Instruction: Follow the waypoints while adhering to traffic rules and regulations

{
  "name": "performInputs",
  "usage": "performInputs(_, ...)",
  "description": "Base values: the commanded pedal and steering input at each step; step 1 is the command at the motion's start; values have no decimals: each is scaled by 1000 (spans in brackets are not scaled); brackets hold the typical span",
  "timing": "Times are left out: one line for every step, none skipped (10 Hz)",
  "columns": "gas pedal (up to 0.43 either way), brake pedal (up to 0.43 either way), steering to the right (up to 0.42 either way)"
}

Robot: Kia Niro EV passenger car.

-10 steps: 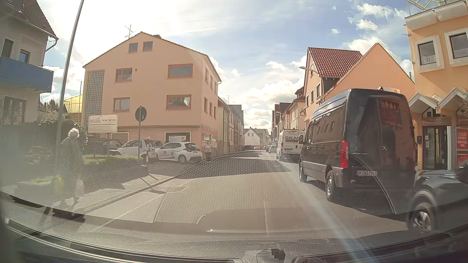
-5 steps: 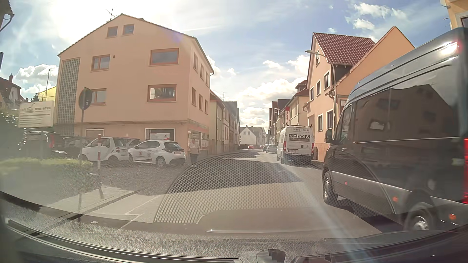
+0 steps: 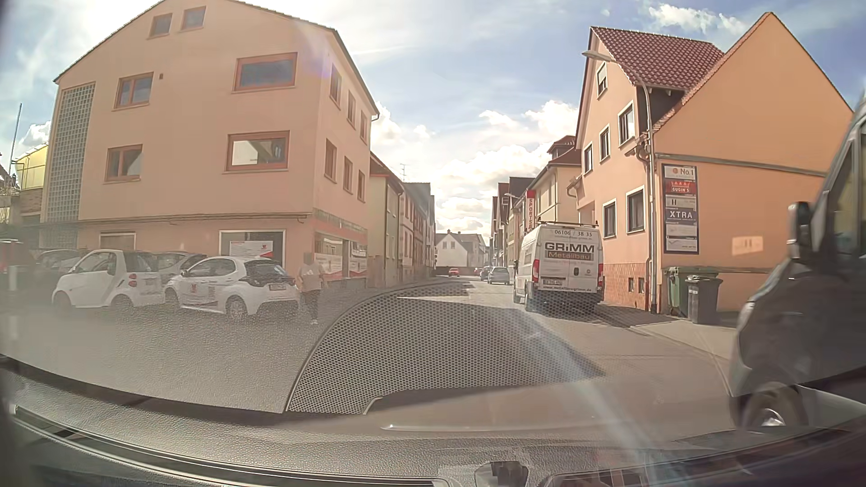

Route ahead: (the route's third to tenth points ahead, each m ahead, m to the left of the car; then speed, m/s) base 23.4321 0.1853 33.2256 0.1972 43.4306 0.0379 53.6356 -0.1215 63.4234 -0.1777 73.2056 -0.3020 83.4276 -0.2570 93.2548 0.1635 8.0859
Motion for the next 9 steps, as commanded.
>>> performInputs(79, 0, 14)
performInputs(79, 0, 12)
performInputs(79, 0, 11)
performInputs(79, 0, 10)
performInputs(79, 0, 10)
performInputs(79, 0, 9)
performInputs(79, 0, 9)
performInputs(79, 0, 8)
performInputs(87, 0, 8)
